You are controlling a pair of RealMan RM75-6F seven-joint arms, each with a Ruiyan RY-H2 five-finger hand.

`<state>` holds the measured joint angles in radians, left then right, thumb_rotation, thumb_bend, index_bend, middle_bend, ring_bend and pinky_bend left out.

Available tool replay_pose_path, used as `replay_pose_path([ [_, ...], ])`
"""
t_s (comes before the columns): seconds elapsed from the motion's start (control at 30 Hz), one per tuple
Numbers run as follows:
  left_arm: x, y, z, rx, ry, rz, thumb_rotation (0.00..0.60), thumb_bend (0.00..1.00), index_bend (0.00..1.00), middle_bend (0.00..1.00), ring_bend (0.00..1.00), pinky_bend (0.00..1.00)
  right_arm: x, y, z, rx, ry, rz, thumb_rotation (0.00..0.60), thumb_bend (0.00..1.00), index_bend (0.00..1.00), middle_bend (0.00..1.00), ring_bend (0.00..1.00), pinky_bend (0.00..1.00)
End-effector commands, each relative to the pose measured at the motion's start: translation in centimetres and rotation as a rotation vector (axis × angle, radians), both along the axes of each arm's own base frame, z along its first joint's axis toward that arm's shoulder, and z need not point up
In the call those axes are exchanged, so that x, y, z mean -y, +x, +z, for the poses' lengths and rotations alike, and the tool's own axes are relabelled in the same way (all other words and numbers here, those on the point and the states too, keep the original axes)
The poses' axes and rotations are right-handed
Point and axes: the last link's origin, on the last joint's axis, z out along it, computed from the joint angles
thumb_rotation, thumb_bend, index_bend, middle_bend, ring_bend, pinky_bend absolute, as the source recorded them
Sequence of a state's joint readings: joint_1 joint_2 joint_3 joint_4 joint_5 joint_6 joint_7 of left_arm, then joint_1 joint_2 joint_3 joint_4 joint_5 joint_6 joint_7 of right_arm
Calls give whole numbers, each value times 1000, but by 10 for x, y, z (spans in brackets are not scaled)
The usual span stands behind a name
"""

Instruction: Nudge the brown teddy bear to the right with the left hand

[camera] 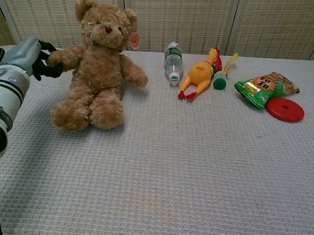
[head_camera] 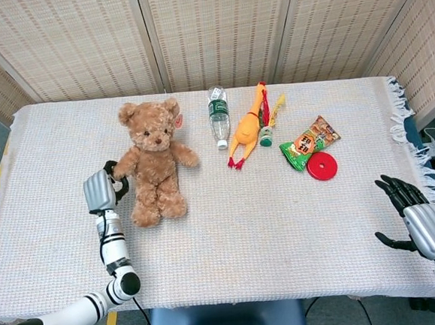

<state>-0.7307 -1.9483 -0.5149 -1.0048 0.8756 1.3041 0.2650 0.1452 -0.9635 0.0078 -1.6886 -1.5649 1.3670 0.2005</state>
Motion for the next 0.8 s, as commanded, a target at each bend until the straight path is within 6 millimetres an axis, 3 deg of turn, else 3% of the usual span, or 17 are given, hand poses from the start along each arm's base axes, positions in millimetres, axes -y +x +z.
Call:
replay_pose_path([
  [0.03, 2, -2, -6, -1, -29, 7, 600, 525, 444, 574, 514, 557, 0, 0, 0, 2, 3, 2, 600, 88, 0, 6, 0, 101],
  [0.27, 5, -4, -10, -30, -146, 81, 600, 525, 445, 576, 514, 557, 0, 1, 0, 1, 4, 2, 600, 88, 0, 6, 0, 101],
  [0.63, 4, 5, 0, -6, 55, -70, 600, 524, 438, 570, 514, 557, 1, 1, -1, -1, 6, -3, 600, 88, 0, 6, 0, 102],
  [0.8, 4, -3, -10, -36, -57, 0, 600, 523, 441, 572, 515, 559, 1, 0, -1, -1, 5, -5, 600, 88, 0, 6, 0, 102],
])
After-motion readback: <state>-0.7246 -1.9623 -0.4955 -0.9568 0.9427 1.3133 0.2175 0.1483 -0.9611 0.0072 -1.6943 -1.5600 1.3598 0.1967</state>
